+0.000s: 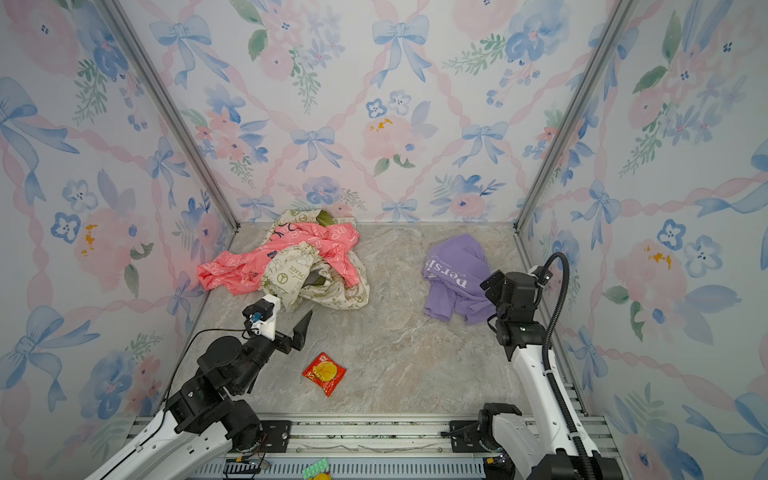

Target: Pick out a specific cloth from the pile

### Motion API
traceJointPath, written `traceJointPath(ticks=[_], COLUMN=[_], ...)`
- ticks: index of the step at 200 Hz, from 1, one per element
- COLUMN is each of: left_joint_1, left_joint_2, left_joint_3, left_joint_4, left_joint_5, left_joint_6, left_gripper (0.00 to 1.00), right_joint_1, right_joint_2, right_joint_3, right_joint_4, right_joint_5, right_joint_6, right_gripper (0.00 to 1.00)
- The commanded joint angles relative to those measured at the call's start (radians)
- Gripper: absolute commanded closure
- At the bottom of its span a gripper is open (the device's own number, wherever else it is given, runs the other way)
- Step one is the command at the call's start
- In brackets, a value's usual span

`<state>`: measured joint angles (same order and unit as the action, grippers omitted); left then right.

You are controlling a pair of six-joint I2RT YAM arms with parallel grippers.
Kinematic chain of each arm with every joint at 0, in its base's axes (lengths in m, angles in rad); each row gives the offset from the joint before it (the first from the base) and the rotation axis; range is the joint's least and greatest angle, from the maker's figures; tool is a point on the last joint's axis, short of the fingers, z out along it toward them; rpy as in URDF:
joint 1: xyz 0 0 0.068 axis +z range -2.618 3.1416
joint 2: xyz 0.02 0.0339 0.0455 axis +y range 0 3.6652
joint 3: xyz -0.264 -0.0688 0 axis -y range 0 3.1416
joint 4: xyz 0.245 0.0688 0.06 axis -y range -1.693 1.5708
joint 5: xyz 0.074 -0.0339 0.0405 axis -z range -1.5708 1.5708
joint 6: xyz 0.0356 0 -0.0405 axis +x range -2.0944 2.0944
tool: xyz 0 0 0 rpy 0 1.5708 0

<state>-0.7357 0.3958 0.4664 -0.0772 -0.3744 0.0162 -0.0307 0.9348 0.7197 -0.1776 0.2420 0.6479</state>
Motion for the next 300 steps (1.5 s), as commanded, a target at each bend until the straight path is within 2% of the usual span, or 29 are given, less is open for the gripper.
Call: traceJointPath(ticks=[1,16,45,84,133,159,180,206,229,287,300], left_joint_1=[0.007,0.007,0.01,0.012,0.013,0.013,0.018,0.063,0.132,0.38,0.418], left_joint_2=[-0.017,-0.02,-0.025,-0.02,0.078,0.128,0.169,0.301,0.393,0.567,0.615], left_joint_3=[-0.018,-0.02,-0.026,-0.023,0.052,0.0,-0.089,-0.131,-0.189,-0.321,-0.352], left_joint_4=[-0.004,-0.006,-0.003,0.011,0.12,0.3,0.491,0.603,0.741,1.025,1.113], left_joint_5=[-0.01,-0.022,-0.038,-0.078,-0.122,-0.2,-0.256,-0.302,-0.264,-0.164,-0.135], left_joint_6=[0.017,0.018,0.017,-0.021,-0.177,-0.223,-0.23,-0.191,-0.162,-0.158,-0.146], left_gripper=[0.02,0.02,0.02,0.02,0.02,0.02,0.02,0.02,0.02,0.02,0.02], right_joint_1=[0.047,0.088,0.158,0.186,0.18,0.167,0.158,0.138,0.123,0.118,0.118], right_joint_2=[-0.008,-0.017,-0.059,-0.136,-0.245,-0.24,-0.202,-0.125,-0.012,0.316,0.37], right_joint_3=[0.019,0.016,-0.022,-0.09,-0.239,-0.339,-0.402,-0.424,-0.448,-0.43,-0.426], right_joint_4=[0.054,0.079,0.14,0.179,0.317,0.476,0.593,0.65,0.767,0.989,1.02], right_joint_5=[-0.068,-0.076,-0.078,-0.076,0.081,0.142,0.161,0.194,0.191,0.19,0.157], right_joint_6=[-0.113,-0.187,-0.308,-0.409,-0.464,-0.476,-0.511,-0.539,-0.554,-0.607,-0.618], right_gripper=[0.02,0.0,0.03,0.03,0.03,0.03,0.03,0.03,0.03,0.03,0.03])
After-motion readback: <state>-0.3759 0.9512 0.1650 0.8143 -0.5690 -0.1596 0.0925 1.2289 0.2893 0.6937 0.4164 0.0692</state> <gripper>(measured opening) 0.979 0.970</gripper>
